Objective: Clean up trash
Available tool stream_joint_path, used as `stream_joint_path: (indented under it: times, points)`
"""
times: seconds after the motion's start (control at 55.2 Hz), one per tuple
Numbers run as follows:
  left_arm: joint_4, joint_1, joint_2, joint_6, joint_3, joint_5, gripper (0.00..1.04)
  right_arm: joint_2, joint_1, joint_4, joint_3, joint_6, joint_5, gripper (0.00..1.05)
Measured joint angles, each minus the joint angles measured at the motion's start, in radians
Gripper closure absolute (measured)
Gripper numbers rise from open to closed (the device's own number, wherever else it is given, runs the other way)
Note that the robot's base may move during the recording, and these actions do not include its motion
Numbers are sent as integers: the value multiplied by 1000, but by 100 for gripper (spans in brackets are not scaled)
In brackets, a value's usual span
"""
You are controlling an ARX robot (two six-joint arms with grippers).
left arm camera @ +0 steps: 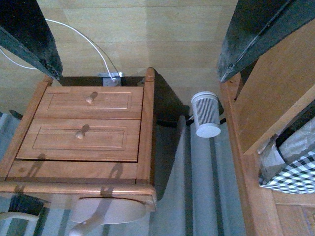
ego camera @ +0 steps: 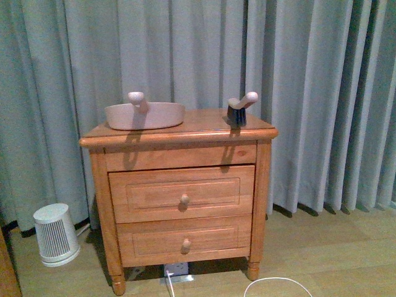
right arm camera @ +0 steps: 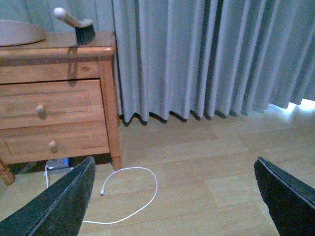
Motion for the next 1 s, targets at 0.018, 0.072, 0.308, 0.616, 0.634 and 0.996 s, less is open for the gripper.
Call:
stream_joint_path:
  times: [0.018,0.072,0.308,0.616,0.634,0.996]
  points:
    - [0,0,0,0,0,0,8,0,0,0,0,0,0,7]
    - [0,0,0,0,0,0,8,0,0,0,0,0,0,7]
    - [0,0,0,0,0,0,8,0,0,0,0,0,0,7]
    - [0,0,0,0,0,0,8,0,0,0,0,0,0,7]
    - [0,0,0,0,0,0,8,0,0,0,0,0,0,7]
    - [0,0,0,0,0,0,8,0,0,0,0,0,0,7]
